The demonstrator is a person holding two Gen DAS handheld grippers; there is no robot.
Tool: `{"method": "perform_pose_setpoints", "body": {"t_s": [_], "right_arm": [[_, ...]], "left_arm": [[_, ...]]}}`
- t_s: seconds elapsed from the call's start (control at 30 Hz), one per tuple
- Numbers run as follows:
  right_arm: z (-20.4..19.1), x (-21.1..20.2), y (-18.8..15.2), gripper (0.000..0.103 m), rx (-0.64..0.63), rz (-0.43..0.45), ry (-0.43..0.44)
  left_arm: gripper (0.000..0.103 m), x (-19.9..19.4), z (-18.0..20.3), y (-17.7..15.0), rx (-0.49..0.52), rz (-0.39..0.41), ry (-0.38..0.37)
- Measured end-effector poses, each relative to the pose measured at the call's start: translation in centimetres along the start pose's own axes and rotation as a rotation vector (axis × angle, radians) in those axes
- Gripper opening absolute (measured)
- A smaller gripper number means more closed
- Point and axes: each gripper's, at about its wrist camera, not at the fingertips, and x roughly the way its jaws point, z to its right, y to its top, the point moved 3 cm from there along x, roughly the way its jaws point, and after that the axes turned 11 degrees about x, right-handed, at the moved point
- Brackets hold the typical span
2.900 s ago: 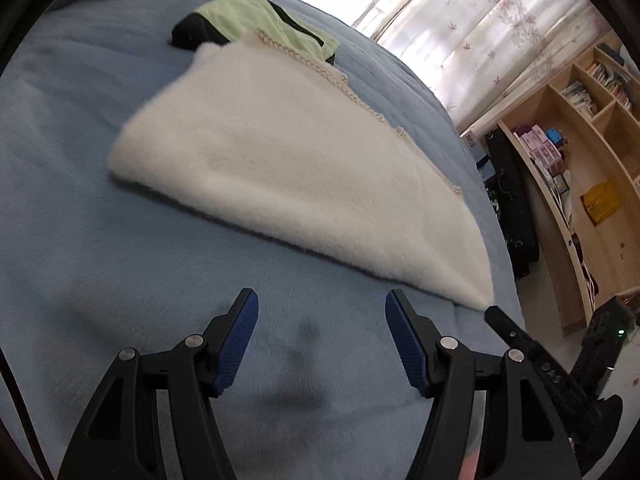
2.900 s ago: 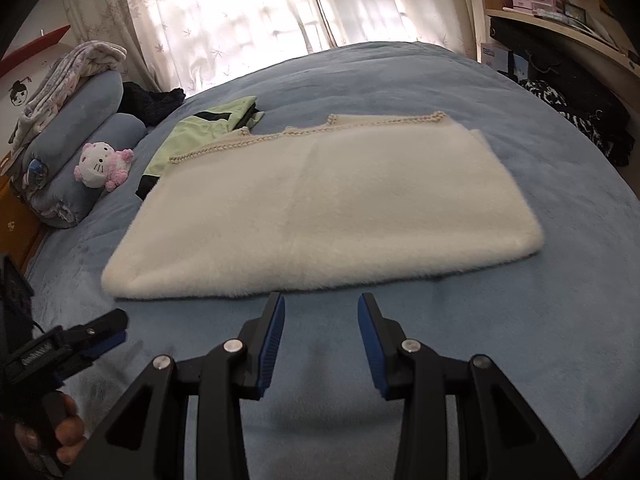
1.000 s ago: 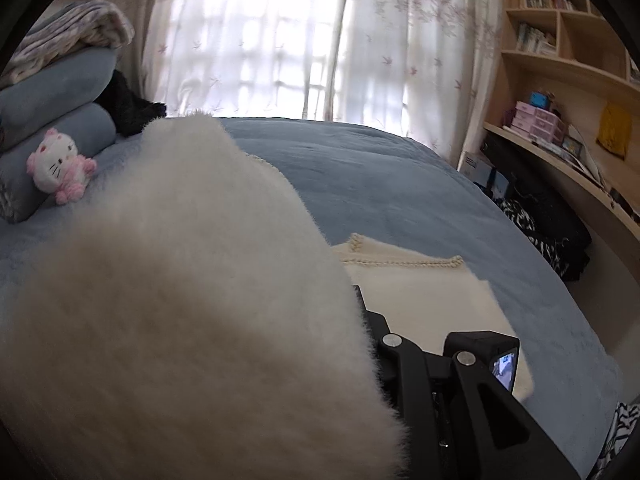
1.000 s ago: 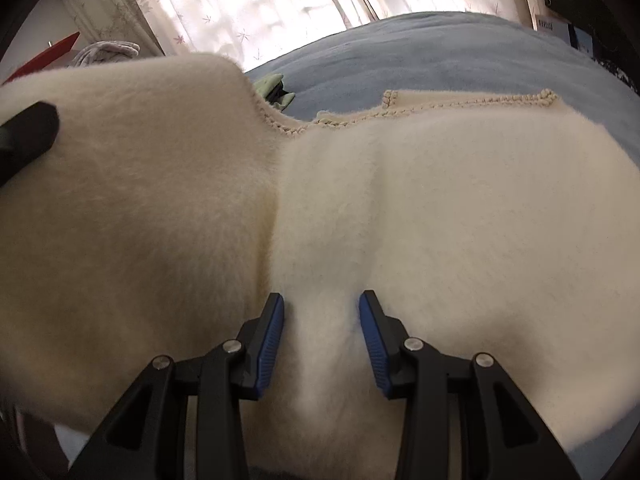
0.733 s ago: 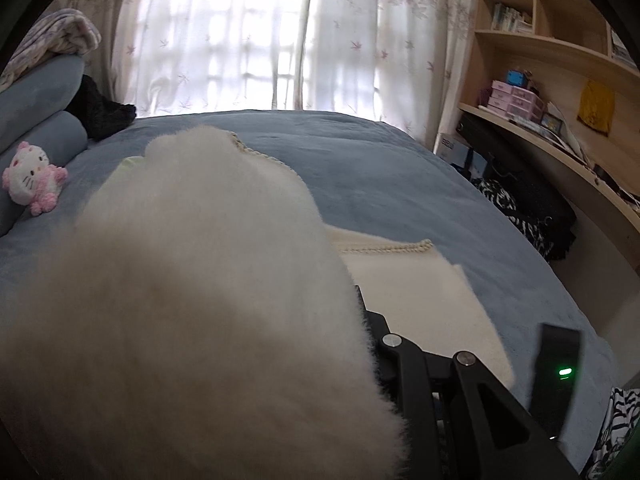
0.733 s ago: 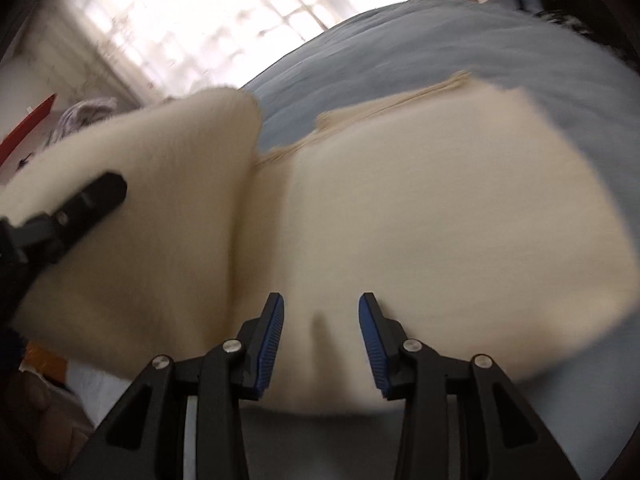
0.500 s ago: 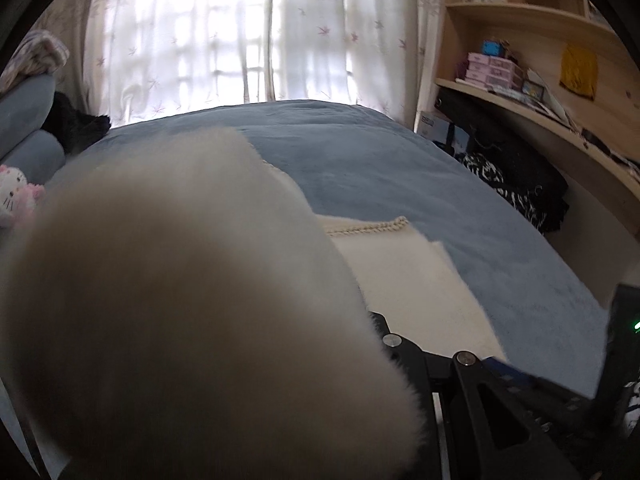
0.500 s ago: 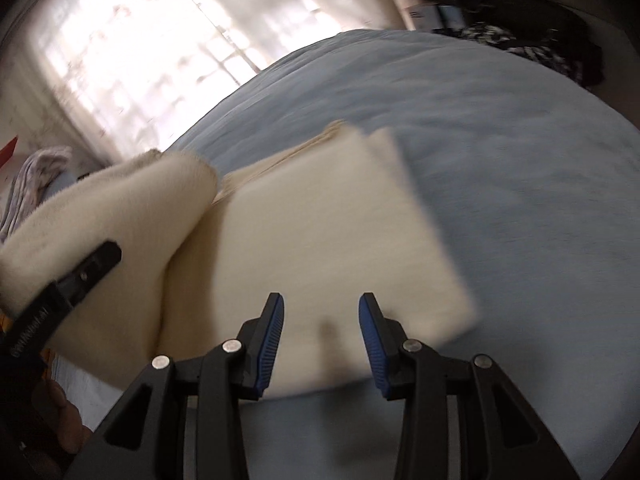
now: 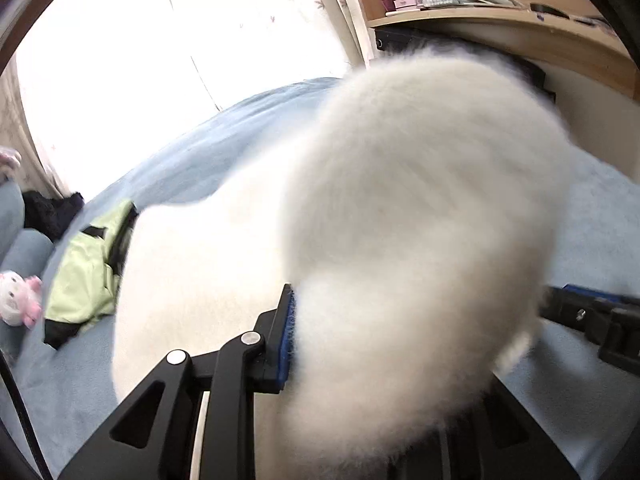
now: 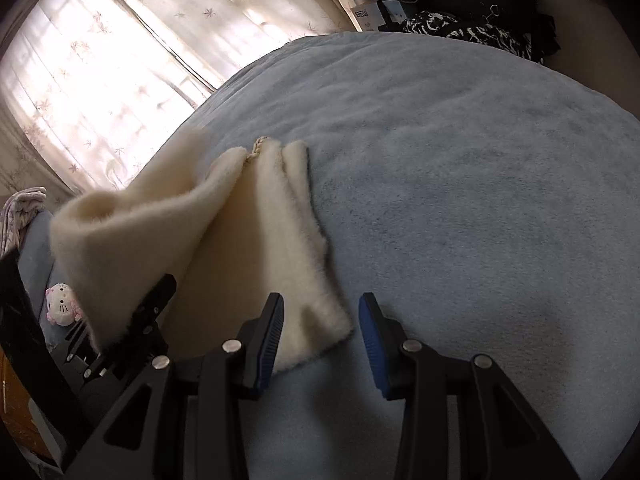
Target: Fold large clothes
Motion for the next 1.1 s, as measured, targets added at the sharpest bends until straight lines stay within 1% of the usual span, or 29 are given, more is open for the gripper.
{"method": "perform_pose_setpoints", "body": {"t_s": [0.07, 0.13, 0.17, 0.27, 0.37, 0.4, 0.5, 0.57, 0.6, 0.63, 0.67, 0.7, 0.73, 0.83, 0.87, 0.93, 1.0, 1.03, 1.07, 1.1], "right_arm": [[0.3, -0.1, 0.1, 0.039, 0.003, 0.001, 0.0], [0.5, -0.2, 0.2, 0.039, 0.003, 0.007, 0.002], [0.6, -0.1, 0.2, 0.039, 0.003, 0.008, -0.004], [1.1, 0.2, 0.1, 0.039, 0.018, -0.014, -0.01], [0.9, -0.4, 0.1, 0.039, 0.006, 0.002, -0.015], [0.9, -0.6, 0.1, 0.039, 0.002, 0.008, -0.018], [1.0, -0.7, 0.3, 0.039, -0.002, 0.007, -0.035], [1.0, -0.6, 0.6, 0.039, -0.012, -0.007, -0.056], [0.9, -0.8, 0.6, 0.039, -0.02, -0.012, -0.061], [0.8, -0.9, 0.7, 0.039, -0.029, -0.017, -0.066], [0.6, -1.2, 0.9, 0.039, -0.041, -0.019, -0.075], [0.4, -1.4, 1.2, 0.039, -0.05, -0.02, -0.074], [0.2, -1.8, 1.4, 0.039, -0.056, -0.024, -0.066], [-0.5, -3.1, 2.5, 0.039, -0.084, -0.02, -0.052], [-0.8, -3.5, 2.9, 0.039, -0.093, -0.02, -0.043], [-1.9, -4.8, 3.9, 0.039, -0.117, -0.019, -0.008], [-3.1, -5.6, 4.7, 0.04, -0.139, -0.027, 0.034], [-3.7, -5.8, 4.9, 0.043, -0.148, -0.036, 0.056], [-4.4, -6.0, 5.1, 0.047, -0.159, -0.051, 0.083], [-5.2, -6.1, 5.3, 0.054, -0.171, -0.069, 0.106]], "left_arm": [[0.022, 0.3, 0.2, 0.3, -0.015, -0.007, -0.02], [0.022, 0.1, 0.8, 0.3, 0.01, 0.001, -0.001], [0.022, 0.3, 0.9, 0.3, 0.011, -0.002, -0.003], [0.022, 0.4, 2.1, 0.6, 0.032, -0.006, 0.004], [0.022, -0.1, 2.5, 1.3, 0.023, 0.004, -0.022], [0.022, -0.3, 2.8, 1.5, 0.028, 0.011, -0.018], [0.022, 0.6, 3.8, 1.4, 0.07, 0.002, 0.001], [0.025, 1.6, 4.3, 1.1, 0.12, -0.028, 0.017], [0.027, 1.5, 4.4, 1.1, 0.135, -0.025, 0.019], [0.042, 1.2, 4.1, 1.3, 0.13, -0.02, -0.009], [0.064, 0.8, 3.8, 1.5, 0.112, -0.017, -0.072], [0.072, 0.5, 3.5, 1.7, 0.088, -0.019, -0.14], [0.078, 0.0, 3.1, 2.0, 0.07, -0.015, -0.182], [0.08, -1.6, 2.0, 2.6, 0.065, -0.029, -0.301], [0.08, -2.4, 1.1, 2.6, 0.045, -0.052, -0.371], [0.08, -3.8, -0.8, 2.5, -0.004, -0.071, -0.485], [0.082, -5.0, -3.5, 2.4, -0.056, -0.064, -0.523], [0.086, -5.7, -5.3, 2.2, -0.092, -0.059, -0.516], [0.087, -5.8, -6.2, 2.0, -0.113, -0.062, -0.503], [0.087, -5.7, -8.2, 1.5, -0.153, -0.078, -0.468]]}}
